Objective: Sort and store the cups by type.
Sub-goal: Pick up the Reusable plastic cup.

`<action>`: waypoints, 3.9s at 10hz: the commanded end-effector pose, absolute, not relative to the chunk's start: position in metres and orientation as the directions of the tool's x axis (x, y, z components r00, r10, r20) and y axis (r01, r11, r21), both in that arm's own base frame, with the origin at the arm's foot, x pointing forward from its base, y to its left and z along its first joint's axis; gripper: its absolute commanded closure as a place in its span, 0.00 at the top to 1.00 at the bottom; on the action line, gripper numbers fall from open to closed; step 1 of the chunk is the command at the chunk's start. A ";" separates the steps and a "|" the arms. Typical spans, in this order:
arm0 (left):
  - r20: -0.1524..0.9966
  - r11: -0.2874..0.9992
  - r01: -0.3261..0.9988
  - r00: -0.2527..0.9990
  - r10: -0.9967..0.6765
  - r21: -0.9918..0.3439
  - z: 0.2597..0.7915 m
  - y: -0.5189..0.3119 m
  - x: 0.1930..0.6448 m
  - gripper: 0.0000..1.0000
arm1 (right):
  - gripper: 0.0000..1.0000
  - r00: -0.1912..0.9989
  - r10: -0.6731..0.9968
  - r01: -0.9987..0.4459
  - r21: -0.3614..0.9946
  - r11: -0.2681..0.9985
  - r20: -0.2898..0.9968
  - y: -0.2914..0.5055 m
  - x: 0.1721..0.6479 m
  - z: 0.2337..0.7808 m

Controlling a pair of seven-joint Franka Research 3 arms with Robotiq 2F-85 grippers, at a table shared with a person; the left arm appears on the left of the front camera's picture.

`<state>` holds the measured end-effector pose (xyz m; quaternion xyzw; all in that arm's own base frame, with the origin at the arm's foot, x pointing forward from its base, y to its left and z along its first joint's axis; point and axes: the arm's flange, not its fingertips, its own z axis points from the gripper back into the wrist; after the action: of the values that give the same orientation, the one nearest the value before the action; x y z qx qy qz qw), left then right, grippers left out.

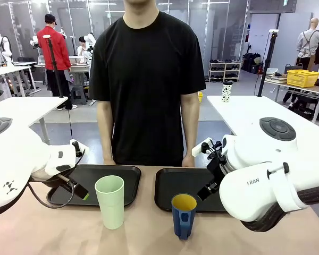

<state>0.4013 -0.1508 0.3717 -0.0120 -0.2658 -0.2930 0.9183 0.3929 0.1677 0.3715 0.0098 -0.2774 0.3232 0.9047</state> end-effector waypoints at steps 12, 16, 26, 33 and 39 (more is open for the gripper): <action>0.500 0.832 0.536 0.686 -0.528 0.142 0.376 -0.154 0.399 1.00 | 1.00 0.637 0.569 -0.577 -0.169 0.799 0.519 0.168 0.390 0.378; 0.582 0.839 0.497 0.622 -0.524 0.223 0.431 -0.160 0.374 1.00 | 1.00 0.621 0.552 -0.531 -0.218 0.818 0.557 0.169 0.363 0.445; 0.652 0.808 0.504 0.507 -0.564 0.307 0.498 -0.167 0.357 1.00 | 1.00 0.577 0.578 -0.529 -0.275 0.802 0.577 0.162 0.330 0.510; 0.625 0.880 0.427 0.634 -0.456 0.208 0.421 -0.088 0.458 1.00 | 1.00 0.749 0.438 -0.425 -0.148 0.893 0.497 0.111 0.413 0.457; 0.608 0.930 0.343 0.713 -0.350 0.134 0.385 -0.063 0.512 1.00 | 1.00 0.865 0.286 -0.304 -0.022 0.952 0.412 0.059 0.483 0.412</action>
<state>0.5056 -0.0722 0.3824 0.0178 -0.3221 -0.1888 0.9275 0.4777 0.0655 0.4062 0.0107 -0.2093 0.1503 0.9662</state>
